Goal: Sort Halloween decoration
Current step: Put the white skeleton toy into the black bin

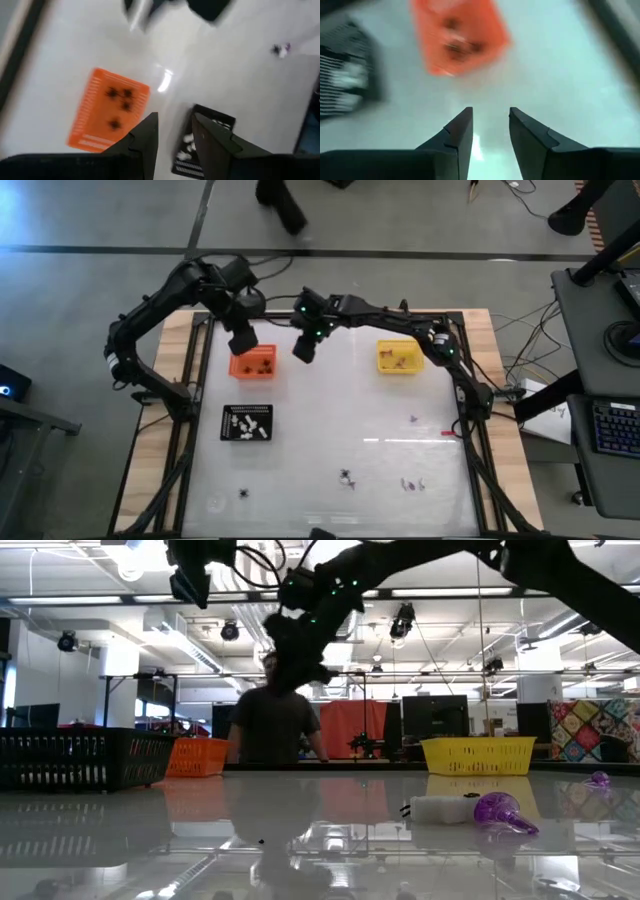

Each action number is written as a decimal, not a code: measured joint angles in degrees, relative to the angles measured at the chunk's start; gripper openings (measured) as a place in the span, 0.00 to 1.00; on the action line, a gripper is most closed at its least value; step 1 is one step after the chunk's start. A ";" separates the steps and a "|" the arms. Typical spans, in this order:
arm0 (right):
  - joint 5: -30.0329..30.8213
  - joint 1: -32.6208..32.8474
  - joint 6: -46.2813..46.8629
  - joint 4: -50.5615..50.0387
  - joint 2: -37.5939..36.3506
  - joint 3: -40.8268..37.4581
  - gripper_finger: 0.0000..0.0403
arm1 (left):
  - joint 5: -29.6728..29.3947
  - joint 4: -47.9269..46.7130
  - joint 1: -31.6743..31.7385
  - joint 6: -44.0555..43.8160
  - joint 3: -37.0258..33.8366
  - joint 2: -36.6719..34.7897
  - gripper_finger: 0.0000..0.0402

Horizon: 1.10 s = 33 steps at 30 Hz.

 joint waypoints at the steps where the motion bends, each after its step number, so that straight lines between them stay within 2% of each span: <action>1: 3.19 0.01 -0.92 -1.90 -0.56 0.00 0.30 | 0.43 0.00 -0.37 -0.40 -1.07 0.00 0.26; 4: 8.47 0.11 -1.78 -7.44 -1.94 0.00 0.32 | 0.67 0.00 -1.68 -0.78 -4.60 -0.04 0.26; 16: 9.27 3.31 7.53 -23.94 -3.96 -1.33 0.36 | 0.67 2.86 -8.26 1.02 -17.40 -1.97 0.26; 23: 10.37 8.16 11.40 -33.70 -4.09 -5.14 0.36 | 0.71 9.45 -12.94 -1.47 -24.93 -8.78 0.26; 27: 14.18 12.09 15.69 -35.69 -4.28 -7.68 0.37 | 0.71 13.22 -14.57 -2.89 -29.55 -13.32 0.26; 33: 15.19 17.66 22.06 -36.45 -4.44 -11.28 0.37 | 0.65 15.00 -14.99 -6.13 -36.14 -19.08 0.26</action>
